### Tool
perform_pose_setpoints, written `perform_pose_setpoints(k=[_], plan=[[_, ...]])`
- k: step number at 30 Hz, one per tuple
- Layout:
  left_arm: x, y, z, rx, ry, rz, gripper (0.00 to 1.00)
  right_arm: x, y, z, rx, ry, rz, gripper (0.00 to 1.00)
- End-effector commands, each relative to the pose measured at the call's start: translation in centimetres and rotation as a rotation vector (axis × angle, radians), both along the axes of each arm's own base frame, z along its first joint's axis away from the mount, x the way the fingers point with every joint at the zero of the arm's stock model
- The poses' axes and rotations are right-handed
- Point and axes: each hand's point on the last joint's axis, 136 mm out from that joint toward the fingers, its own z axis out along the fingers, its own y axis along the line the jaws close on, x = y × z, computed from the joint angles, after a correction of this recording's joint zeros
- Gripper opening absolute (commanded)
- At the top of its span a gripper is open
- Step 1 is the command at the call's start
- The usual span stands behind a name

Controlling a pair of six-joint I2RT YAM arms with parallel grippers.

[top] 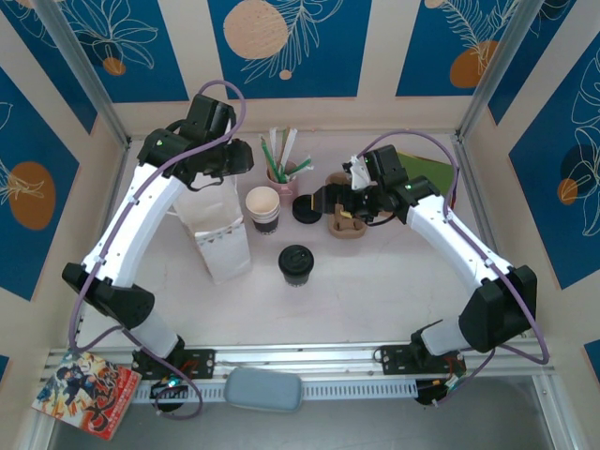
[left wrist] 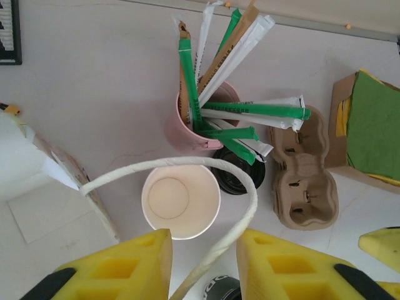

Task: Pack the takeout coffee

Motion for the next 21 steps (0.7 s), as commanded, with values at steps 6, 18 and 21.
perform_pose_setpoints(k=[6, 18, 21], plan=[[-1.4, 1.7, 2.3, 0.022, -0.059, 0.033, 0.5, 0.7, 3.9, 5.1, 0.083, -0.083, 0.094, 0.97], [-7.0, 9.9, 4.3, 0.172, -0.109, 0.228, 0.63, 1.2, 10.2, 11.5, 0.194, -0.151, 0.188, 0.9], [-8.9, 11.6, 3.8, 0.194, -0.096, 0.272, 0.6, 1.3, 11.8, 12.5, 0.21, -0.158, 0.204, 0.88]])
